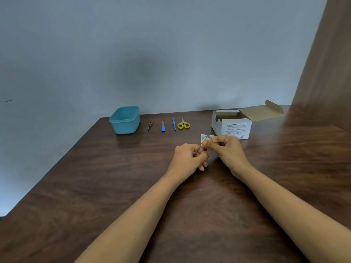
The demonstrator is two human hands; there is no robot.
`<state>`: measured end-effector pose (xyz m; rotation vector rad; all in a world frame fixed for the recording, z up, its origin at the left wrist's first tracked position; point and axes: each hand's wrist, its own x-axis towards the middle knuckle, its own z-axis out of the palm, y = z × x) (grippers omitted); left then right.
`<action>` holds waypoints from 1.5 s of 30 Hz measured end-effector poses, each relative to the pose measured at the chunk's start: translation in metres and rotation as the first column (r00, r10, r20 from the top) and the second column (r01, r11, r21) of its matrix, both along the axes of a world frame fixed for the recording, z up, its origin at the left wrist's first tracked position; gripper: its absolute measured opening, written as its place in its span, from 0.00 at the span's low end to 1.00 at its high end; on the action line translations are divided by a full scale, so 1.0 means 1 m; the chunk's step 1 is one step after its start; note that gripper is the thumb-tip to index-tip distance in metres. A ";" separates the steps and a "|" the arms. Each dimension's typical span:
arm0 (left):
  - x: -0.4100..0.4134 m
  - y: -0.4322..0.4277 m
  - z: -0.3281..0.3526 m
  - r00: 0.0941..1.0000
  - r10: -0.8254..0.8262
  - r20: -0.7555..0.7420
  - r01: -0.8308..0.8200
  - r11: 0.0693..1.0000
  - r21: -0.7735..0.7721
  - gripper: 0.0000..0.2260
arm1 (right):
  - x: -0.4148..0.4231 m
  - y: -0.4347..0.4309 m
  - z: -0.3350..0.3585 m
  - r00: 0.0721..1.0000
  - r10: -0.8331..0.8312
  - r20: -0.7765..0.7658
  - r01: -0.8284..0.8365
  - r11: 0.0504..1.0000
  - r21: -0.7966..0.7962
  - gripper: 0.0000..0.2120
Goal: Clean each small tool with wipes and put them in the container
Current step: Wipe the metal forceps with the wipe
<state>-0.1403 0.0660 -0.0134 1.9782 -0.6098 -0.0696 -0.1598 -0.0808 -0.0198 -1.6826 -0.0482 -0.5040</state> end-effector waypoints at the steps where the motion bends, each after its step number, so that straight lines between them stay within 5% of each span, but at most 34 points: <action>1: 0.000 0.000 0.000 1.000 0.002 0.003 -0.002 1.000 0.002 0.07 | 0.001 0.000 -0.001 1.000 -0.004 0.004 0.004 1.000 -0.007 0.04; 25: -0.002 -0.002 0.000 0.998 -0.028 0.060 0.025 0.998 0.062 0.07 | -0.002 0.001 0.005 0.999 0.032 -0.040 -0.027 0.992 0.124 0.07; 31: -0.002 -0.003 0.000 0.997 -0.021 0.073 0.015 0.996 0.087 0.08 | -0.001 0.000 0.007 0.998 0.035 -0.052 -0.017 0.952 0.306 0.03; 45: -0.002 -0.003 0.000 0.998 -0.026 0.051 0.022 0.997 0.079 0.08 | -0.002 0.001 0.007 0.998 0.062 -0.027 -0.054 0.967 0.248 0.05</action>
